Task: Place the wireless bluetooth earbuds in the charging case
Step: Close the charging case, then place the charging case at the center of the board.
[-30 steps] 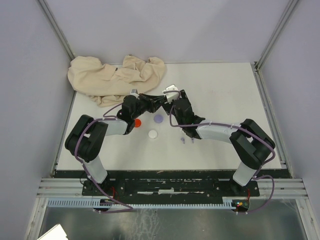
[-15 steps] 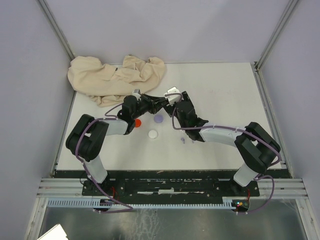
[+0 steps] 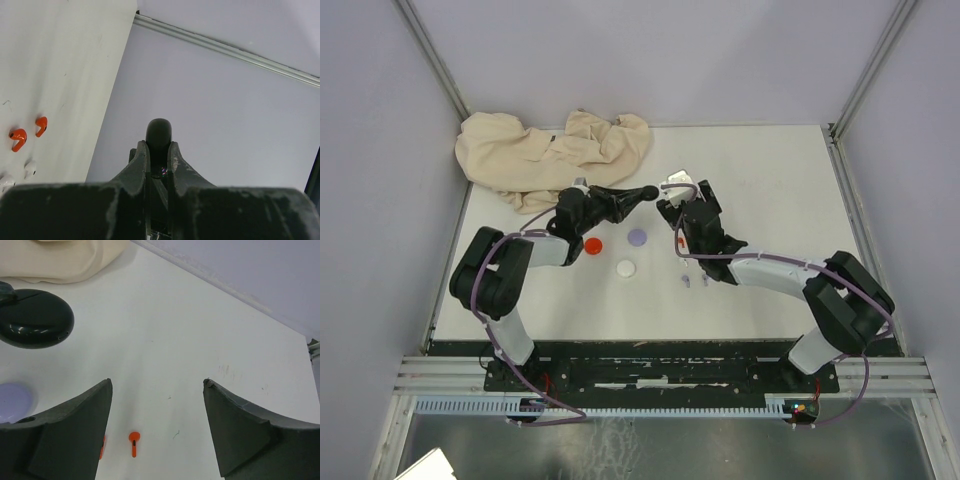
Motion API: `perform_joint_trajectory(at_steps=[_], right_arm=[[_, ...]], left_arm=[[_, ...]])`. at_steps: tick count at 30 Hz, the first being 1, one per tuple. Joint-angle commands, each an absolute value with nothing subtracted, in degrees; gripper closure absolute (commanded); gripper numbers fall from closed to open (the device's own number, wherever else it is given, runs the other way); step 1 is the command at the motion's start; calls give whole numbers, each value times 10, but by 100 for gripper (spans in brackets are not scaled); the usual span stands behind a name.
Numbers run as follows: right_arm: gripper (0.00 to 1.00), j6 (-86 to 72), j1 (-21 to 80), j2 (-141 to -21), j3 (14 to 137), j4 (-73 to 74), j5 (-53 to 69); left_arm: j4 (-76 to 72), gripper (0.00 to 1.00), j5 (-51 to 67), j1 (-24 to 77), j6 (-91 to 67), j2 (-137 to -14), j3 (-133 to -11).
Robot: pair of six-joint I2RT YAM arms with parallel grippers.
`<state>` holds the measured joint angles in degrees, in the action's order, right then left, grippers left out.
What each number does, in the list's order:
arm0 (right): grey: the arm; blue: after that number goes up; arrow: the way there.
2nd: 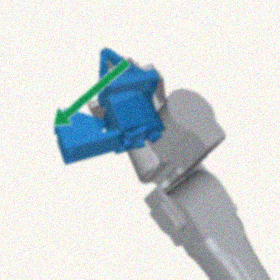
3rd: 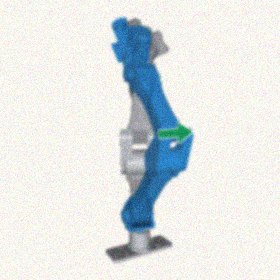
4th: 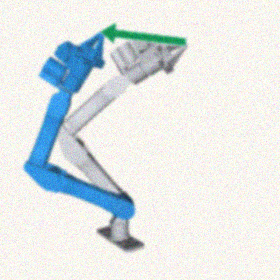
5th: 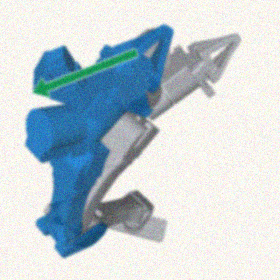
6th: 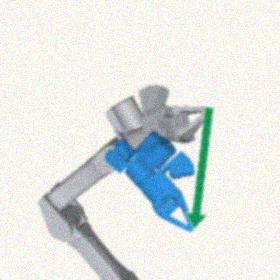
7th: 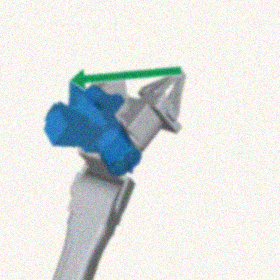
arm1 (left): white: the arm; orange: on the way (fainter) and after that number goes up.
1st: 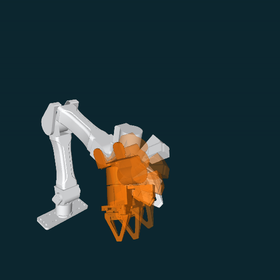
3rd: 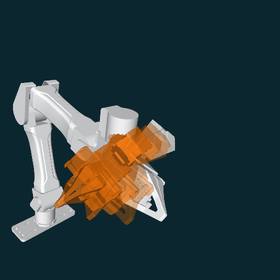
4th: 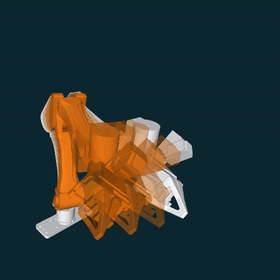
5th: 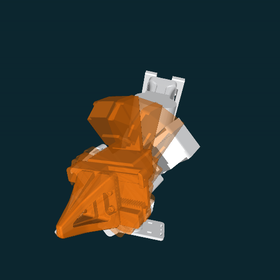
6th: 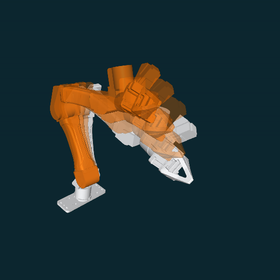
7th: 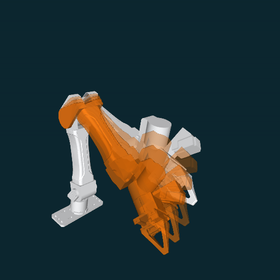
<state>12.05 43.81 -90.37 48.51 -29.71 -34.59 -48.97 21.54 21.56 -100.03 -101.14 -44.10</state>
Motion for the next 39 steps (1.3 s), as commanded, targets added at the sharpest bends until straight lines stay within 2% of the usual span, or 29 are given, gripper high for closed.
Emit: perform_joint_trajectory(at_steps=[1, 8, 13, 24, 39], right_arm=[[18, 105, 432, -858, 480, -268, -378], [15, -52, 360, -824, 588, 4, -261], [13, -72, 345, -815, 620, 55, -187], [13, -110, 311, -853, 674, 140, -79], [19, -113, 318, -957, 723, 145, 73]], left_arm=[[-488, 97, 221, 200, -958, -1011, -459], [-258, 97, 236, 150, -726, -1001, -556], [-138, 97, 182, 142, -586, -1001, -610], [-78, 97, 174, 142, -451, -1031, -627], [-114, 97, 167, 141, -417, -1070, -603]])
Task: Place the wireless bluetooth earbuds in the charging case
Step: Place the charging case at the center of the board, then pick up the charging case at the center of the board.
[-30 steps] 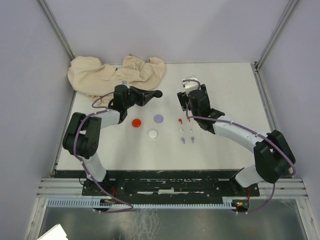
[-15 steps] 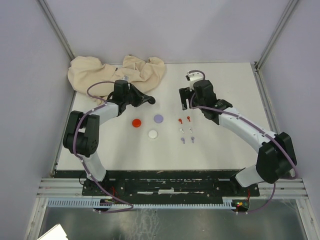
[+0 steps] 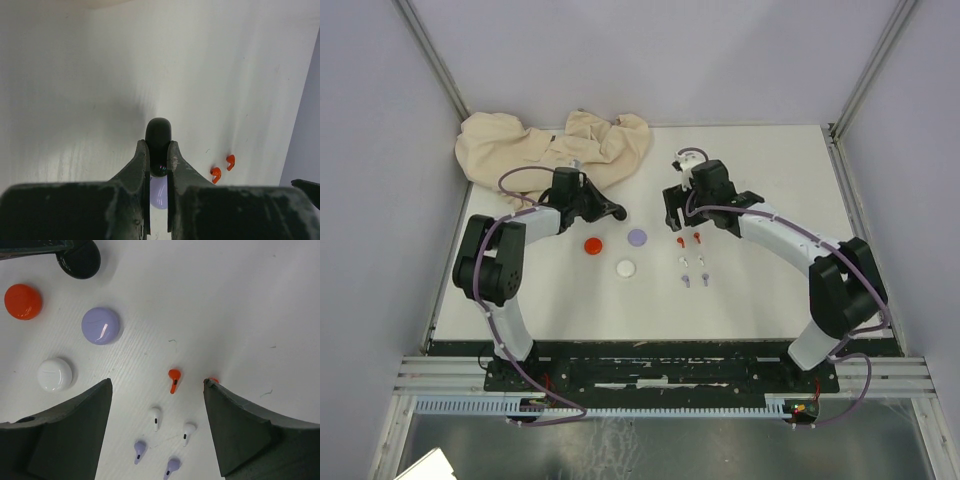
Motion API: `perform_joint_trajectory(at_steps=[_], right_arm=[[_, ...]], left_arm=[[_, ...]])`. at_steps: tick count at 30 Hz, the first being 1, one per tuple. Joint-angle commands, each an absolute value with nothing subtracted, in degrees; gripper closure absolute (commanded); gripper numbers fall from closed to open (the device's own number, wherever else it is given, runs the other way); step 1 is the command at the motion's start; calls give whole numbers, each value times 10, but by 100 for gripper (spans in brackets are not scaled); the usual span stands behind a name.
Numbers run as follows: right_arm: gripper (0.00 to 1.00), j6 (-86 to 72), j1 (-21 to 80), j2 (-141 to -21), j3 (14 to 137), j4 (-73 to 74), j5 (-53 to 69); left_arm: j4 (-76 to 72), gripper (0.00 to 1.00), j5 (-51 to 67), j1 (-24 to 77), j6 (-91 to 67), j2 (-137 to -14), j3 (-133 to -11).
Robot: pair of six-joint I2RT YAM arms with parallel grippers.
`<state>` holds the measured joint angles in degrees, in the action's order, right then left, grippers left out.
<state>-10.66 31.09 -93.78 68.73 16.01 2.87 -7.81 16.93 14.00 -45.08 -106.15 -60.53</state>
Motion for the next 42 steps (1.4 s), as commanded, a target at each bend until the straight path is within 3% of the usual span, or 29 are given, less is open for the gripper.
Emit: perform_joint_trajectory(at_steps=[1, 8, 21, 42], right_arm=[[19, -111, 321, -966, 729, 145, 77], [19, -88, 370, -1039, 785, 164, 63], [19, -63, 410, -1149, 875, 197, 35], [18, -53, 423, -1202, 923, 215, 26]], left_arm=[[-115, 97, 167, 141, -416, -1072, -602], [-121, 94, 174, 138, -410, -1087, -601], [-86, 58, 169, 130, -401, -1096, -617], [-62, 46, 116, 91, -424, -1032, -579]])
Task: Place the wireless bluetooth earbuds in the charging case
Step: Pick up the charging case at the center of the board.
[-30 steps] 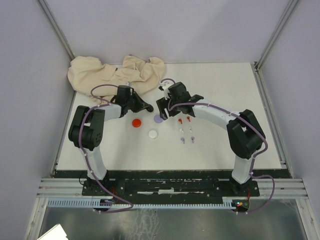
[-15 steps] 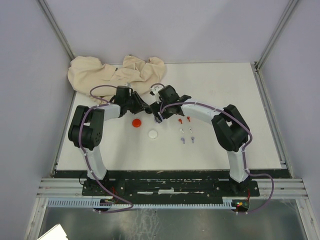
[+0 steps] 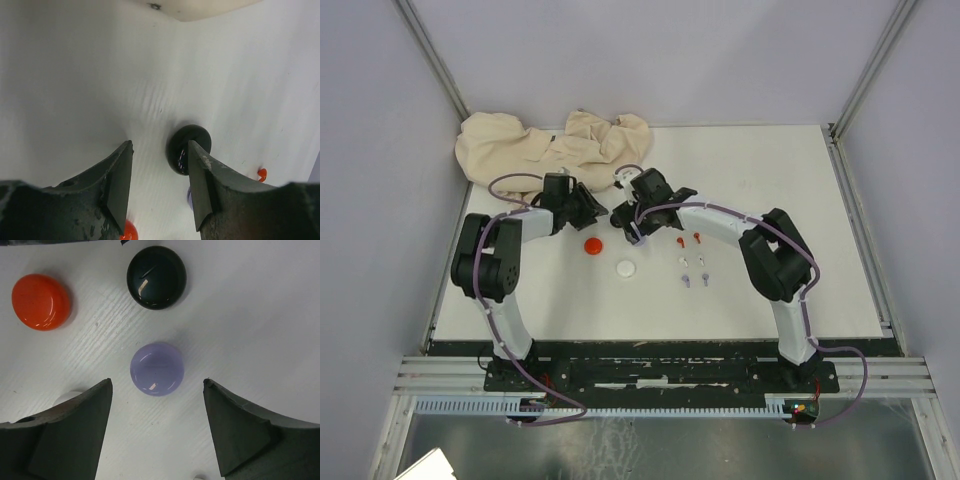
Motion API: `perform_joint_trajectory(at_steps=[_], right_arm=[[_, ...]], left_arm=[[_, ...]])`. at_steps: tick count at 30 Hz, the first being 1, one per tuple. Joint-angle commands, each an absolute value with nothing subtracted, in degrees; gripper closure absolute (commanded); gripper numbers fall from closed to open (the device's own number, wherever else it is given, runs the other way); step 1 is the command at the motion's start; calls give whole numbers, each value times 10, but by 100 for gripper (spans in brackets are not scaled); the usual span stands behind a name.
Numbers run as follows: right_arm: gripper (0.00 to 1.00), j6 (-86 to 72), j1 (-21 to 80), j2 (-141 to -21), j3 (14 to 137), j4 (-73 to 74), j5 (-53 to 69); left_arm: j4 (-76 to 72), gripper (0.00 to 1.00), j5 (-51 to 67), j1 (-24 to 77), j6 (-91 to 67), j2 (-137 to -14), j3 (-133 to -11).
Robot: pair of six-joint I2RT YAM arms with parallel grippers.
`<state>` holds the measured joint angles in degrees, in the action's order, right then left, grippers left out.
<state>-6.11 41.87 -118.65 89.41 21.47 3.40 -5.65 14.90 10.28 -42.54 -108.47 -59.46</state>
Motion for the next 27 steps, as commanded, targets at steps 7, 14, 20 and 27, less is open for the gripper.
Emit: perform_joint_trajectory(at_steps=[7, 14, 20, 27], right_arm=[[19, -53, 428, -1218, 932, 227, 20], [21, -51, 431, -1230, 936, 234, 15], [27, -52, 432, -1241, 943, 237, 11], [32, -50, 433, -1252, 949, 240, 4]], left_arm=[[-77, 44, 101, 86, -444, -962, -549], [-109, 44, 125, 85, -478, -917, -518], [-129, 44, 136, 86, -497, -895, -496], [-131, 44, 139, 84, -502, -884, -487]])
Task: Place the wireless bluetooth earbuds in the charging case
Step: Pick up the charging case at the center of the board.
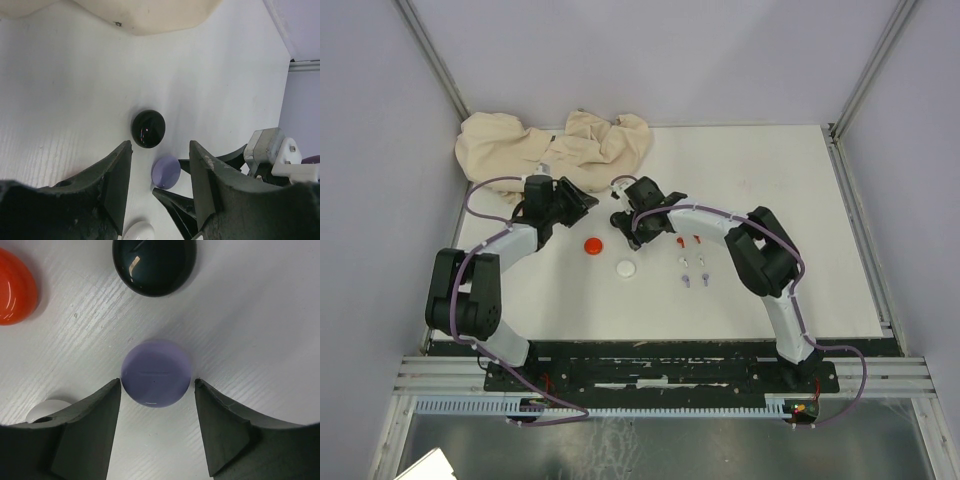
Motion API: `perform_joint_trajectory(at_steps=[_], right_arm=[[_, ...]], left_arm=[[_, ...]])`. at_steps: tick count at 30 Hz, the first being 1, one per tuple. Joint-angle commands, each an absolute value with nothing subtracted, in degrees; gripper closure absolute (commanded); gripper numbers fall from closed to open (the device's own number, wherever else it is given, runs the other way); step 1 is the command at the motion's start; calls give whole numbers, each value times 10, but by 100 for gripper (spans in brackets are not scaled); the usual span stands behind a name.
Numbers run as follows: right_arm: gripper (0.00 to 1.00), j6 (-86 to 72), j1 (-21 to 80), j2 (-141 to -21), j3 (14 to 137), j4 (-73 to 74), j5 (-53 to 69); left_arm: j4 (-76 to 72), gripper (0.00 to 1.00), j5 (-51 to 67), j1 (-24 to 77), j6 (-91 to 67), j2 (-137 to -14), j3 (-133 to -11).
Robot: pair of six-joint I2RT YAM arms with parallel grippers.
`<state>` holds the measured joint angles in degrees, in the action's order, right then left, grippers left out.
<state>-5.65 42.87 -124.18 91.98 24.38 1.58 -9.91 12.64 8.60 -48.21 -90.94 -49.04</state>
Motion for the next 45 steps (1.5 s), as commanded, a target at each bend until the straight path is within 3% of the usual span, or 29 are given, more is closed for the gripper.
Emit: perform_joint_trajectory(at_steps=[1, 6, 14, 20, 28, 45], right_arm=[[32, -49, 433, -1254, 951, 241, 4], [35, -46, 433, -1259, 954, 242, -1], [63, -39, 433, -1234, 937, 233, -14], [65, -29, 423, -1112, 816, 96, 8], [66, -31, 385, -1026, 765, 60, 120], [66, -25, 379, -1002, 763, 72, 155]], left_arm=[[-133, 44, 139, 84, -503, -883, -486], [-134, 44, 146, 82, -506, -881, -483], [-138, 44, 167, 80, -514, -881, -481], [-208, 42, 260, 81, -559, -898, -472], [-293, 42, 326, 109, -593, -902, -448], [-350, 43, 335, 185, -611, -933, -451]])
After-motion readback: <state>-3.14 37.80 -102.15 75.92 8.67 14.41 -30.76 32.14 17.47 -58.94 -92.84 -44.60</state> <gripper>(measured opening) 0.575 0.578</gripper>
